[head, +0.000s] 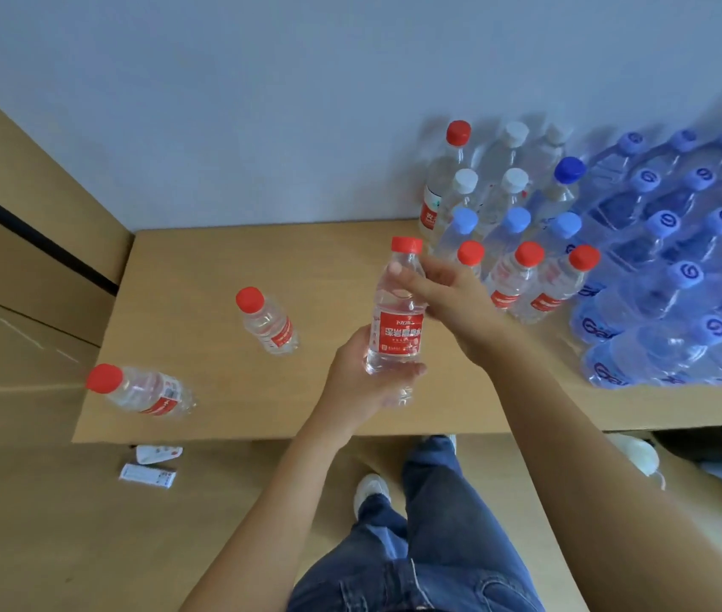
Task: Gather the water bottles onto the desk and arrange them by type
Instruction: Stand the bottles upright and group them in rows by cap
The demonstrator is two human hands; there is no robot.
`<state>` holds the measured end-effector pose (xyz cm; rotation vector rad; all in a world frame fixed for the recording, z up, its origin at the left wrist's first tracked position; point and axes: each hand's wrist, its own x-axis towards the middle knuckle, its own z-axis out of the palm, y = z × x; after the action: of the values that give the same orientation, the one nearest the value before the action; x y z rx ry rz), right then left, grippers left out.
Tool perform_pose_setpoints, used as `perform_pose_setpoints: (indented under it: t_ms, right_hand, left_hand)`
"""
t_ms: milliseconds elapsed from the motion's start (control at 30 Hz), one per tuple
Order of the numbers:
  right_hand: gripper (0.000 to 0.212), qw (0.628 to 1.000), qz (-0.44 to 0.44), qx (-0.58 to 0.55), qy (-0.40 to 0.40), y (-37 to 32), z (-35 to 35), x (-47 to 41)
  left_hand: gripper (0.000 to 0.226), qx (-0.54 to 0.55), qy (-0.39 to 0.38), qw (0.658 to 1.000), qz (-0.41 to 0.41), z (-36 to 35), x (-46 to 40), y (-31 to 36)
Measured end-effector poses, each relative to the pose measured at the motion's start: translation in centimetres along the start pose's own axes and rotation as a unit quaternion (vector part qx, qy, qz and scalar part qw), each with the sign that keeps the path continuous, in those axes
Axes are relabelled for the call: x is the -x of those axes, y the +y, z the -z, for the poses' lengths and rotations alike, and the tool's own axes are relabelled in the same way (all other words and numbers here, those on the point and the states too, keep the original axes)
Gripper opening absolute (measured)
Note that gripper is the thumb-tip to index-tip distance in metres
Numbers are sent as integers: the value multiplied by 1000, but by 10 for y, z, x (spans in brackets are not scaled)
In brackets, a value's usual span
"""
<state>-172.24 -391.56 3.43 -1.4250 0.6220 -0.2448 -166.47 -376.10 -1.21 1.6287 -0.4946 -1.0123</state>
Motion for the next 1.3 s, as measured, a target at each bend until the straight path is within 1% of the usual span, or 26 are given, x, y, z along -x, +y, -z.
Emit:
perform_pose_setpoints:
  t_ms: [33, 133, 400, 533, 633, 700, 867, 967, 1067, 1200, 1300]
  right_hand:
    - [28, 1000, -1, -21, 9, -1, 4, 5]
    - [20, 998, 7, -58, 36, -5, 15, 16]
    - [29, 995, 8, -49, 91, -10, 52, 37]
    - [23, 992, 19, -48, 112, -7, 80, 46]
    - [35, 990, 20, -51, 127, -3, 107, 53]
    - [34, 990, 17, -53, 132, 1, 124, 58]
    - [20, 992, 19, -49, 112, 14, 160, 69]
    - [23, 996, 15, -16, 87, 23, 175, 73]
    - [26, 996, 0, 23, 85, 35, 190, 79]
    - [25, 994, -20, 66, 79, 52, 203, 84]
    - [22, 993, -16, 92, 71, 60, 208, 87]
  left_hand:
    - [43, -1, -15, 1000, 0, -2, 2, 4]
    - [38, 1, -51, 999, 1, -10, 7, 12]
    - [38, -5, -108, 994, 9, -43, 6, 24]
    - [37, -29, -130, 991, -1, -71, -2, 28]
    - [42, -39, -142, 989, 5, -96, -11, 27]
    - [44, -46, -148, 988, 9, -111, -17, 23]
    - [44, -62, -121, 991, 7, -149, -35, 5]
    - [44, -89, -105, 990, -8, -168, -46, -7]
    - [45, -117, -82, 989, -26, -184, -54, -19]
    - [46, -139, -49, 989, -31, -203, -65, -38]
    - [48, -136, -23, 990, -29, -217, -71, -49]
